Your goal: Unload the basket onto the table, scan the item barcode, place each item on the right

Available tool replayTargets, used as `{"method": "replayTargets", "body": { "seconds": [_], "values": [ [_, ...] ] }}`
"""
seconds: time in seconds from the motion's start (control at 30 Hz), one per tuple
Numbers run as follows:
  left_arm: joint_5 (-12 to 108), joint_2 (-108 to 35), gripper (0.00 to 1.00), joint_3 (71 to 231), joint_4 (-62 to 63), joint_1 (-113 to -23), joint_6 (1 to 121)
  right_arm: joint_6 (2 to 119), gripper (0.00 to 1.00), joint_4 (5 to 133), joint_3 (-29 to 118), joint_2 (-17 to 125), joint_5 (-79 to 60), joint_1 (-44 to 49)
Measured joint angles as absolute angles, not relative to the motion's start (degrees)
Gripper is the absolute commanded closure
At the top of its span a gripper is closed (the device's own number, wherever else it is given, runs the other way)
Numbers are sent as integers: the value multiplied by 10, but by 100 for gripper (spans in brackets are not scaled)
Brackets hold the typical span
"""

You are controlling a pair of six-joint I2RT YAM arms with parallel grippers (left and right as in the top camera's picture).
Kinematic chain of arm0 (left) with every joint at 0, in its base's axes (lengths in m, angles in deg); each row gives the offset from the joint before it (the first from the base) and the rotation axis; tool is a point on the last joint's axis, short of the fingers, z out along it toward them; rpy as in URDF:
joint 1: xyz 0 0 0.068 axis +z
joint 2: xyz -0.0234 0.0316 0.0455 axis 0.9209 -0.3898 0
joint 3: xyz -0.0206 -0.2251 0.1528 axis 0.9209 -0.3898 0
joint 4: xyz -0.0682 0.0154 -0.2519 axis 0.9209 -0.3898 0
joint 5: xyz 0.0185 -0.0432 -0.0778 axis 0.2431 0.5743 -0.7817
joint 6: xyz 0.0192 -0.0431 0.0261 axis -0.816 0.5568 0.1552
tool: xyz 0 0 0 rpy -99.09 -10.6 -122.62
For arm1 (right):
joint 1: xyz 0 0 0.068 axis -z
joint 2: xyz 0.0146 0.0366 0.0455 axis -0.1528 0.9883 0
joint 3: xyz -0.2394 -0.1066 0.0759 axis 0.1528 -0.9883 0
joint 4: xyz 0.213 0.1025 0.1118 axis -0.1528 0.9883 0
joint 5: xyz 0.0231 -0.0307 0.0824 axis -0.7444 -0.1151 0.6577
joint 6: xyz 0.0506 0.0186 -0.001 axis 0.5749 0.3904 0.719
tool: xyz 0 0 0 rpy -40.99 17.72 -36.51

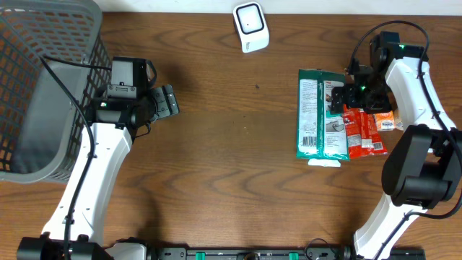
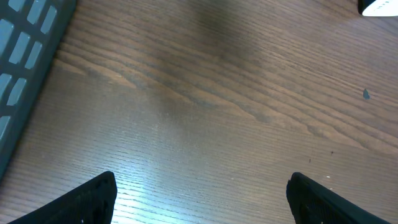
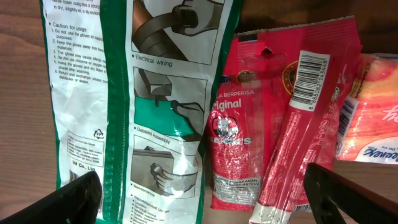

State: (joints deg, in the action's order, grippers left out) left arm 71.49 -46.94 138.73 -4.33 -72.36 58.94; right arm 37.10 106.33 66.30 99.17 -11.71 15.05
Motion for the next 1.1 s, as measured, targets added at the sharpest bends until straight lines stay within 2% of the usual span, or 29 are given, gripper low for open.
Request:
{"method": "replayTargets", "body": {
  "seconds": [0.73, 1.1],
  "values": [
    [715, -469, 12, 1387, -43, -724, 589, 371, 1, 1061, 663, 984, -118, 147],
    [715, -469, 12, 1387, -43, -724, 589, 371, 1, 1061, 663, 821, -117, 67]
  ]
}}
